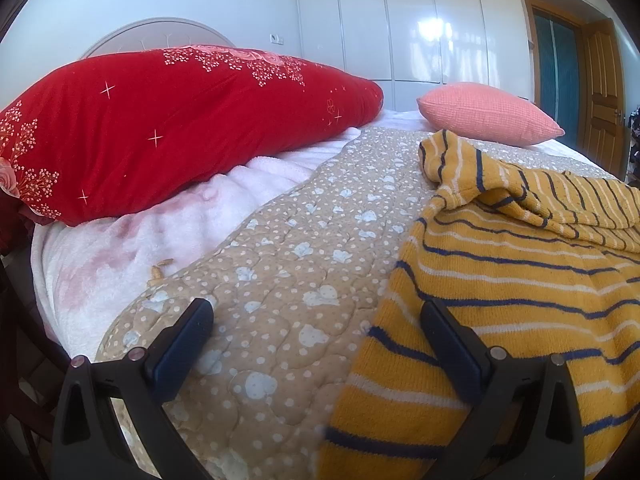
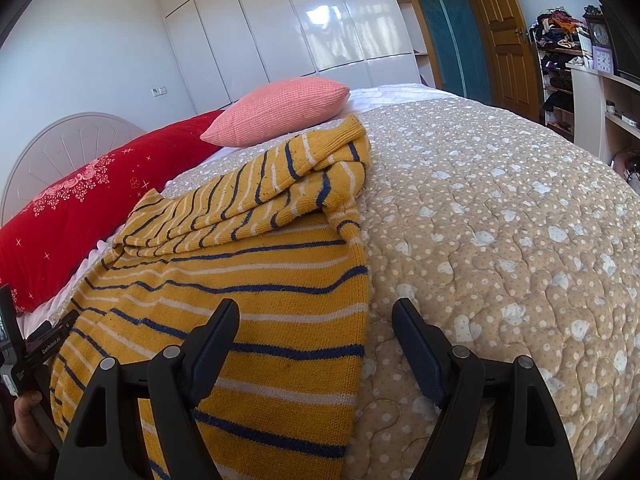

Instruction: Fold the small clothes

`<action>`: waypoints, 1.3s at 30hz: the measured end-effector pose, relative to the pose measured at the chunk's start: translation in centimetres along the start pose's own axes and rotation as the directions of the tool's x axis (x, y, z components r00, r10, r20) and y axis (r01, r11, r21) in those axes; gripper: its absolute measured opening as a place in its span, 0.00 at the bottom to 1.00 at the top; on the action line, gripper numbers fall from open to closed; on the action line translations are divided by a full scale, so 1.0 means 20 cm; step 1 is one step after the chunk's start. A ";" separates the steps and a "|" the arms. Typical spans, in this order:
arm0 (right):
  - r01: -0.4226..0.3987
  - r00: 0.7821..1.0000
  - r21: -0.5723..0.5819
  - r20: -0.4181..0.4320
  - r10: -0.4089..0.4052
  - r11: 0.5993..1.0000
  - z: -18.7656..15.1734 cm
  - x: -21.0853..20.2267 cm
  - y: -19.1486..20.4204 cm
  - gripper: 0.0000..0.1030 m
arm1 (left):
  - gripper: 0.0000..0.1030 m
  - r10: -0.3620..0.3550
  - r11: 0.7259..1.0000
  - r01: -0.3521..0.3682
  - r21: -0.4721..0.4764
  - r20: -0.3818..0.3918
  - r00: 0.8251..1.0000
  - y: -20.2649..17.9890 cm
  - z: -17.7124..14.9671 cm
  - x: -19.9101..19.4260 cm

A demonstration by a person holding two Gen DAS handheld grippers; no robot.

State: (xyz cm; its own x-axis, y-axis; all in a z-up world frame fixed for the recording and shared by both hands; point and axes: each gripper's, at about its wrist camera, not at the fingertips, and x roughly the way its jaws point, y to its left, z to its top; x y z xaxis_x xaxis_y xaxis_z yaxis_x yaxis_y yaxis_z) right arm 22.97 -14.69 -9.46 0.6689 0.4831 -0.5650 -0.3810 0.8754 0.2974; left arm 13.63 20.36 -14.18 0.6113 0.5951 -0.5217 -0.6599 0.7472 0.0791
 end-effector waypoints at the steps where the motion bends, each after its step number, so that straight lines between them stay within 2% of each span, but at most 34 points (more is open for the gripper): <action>1: 0.000 1.000 0.000 0.000 0.000 1.000 0.00 0.00 0.00 0.80 | 1.00 0.001 1.000 -0.001 0.000 0.001 1.000 -0.01 -0.01 -0.01; 39: -0.001 1.000 -0.002 0.001 0.001 1.000 0.00 0.00 0.00 0.80 | 1.00 0.009 1.000 -0.009 0.002 0.009 1.000 -0.01 -0.02 -0.01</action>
State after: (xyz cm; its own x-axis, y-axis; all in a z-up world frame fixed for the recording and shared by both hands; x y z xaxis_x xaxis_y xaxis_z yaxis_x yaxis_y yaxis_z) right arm 22.94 -14.70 -9.55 0.6694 0.4839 -0.5637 -0.3831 0.8750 0.2961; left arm 13.59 20.00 -14.39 0.6094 0.6042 -0.5133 -0.6643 0.7426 0.0855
